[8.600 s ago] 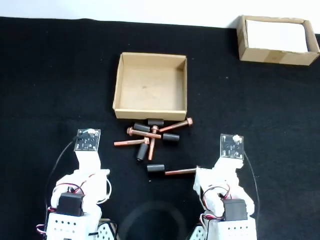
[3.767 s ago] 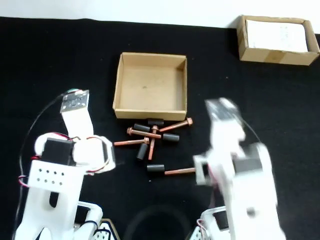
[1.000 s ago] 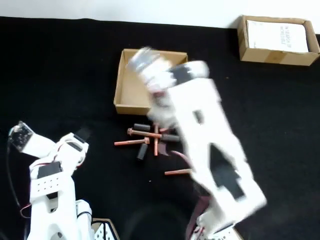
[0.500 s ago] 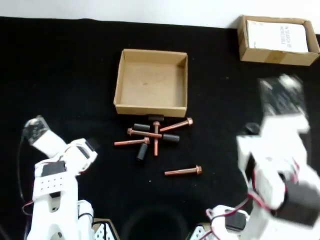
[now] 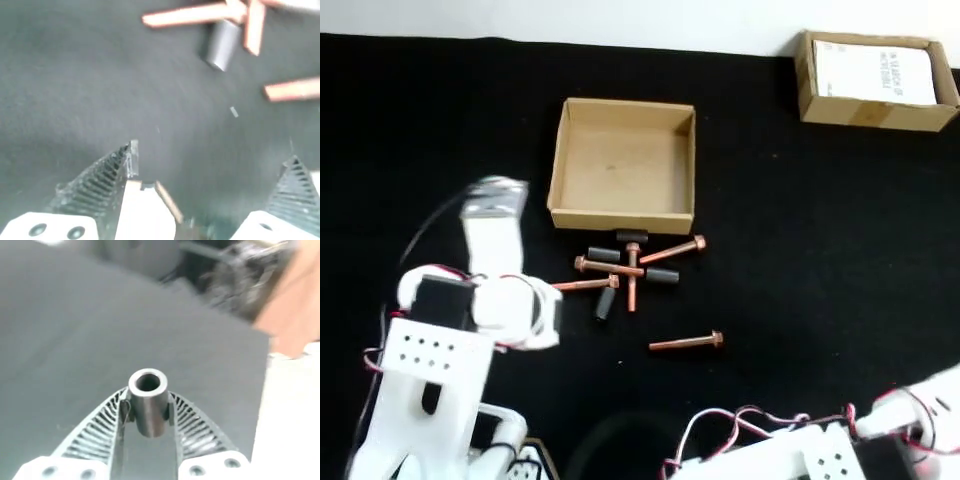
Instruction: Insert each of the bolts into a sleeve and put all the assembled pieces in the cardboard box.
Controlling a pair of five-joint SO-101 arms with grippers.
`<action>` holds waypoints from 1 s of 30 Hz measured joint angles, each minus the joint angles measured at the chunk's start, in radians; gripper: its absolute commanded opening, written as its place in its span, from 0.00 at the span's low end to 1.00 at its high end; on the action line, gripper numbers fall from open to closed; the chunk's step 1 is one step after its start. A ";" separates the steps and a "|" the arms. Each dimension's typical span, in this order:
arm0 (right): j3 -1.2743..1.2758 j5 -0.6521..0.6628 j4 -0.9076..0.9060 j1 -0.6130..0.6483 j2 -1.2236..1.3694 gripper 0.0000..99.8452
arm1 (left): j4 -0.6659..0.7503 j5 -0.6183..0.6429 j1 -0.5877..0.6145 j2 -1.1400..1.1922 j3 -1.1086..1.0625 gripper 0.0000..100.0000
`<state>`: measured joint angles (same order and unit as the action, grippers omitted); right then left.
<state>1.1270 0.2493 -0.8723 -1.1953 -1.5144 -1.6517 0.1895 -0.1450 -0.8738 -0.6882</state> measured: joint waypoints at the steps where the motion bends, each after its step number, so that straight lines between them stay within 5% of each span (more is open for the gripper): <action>1: 0.052 0.000 0.063 -0.035 -0.031 0.01 | -0.026 -0.020 -0.049 0.000 0.031 0.42; 6: 0.313 -0.002 0.385 -0.160 -0.180 0.01 | -0.058 -0.199 -0.176 0.003 0.100 0.42; 14: 0.543 0.097 0.824 -0.250 -0.293 0.01 | -0.078 -0.420 -0.209 0.249 0.250 0.42; 24: 0.543 0.110 0.867 -0.267 -0.292 0.01 | -0.094 -0.572 -0.546 0.746 0.548 0.42; 30: 0.543 0.112 0.867 -0.267 -0.292 0.01 | -0.094 -0.703 -0.598 1.023 0.744 0.42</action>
<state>1.6701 0.3613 -0.0054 -1.4622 -1.8059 -1.7453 -0.5132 -0.7434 0.1496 0.0560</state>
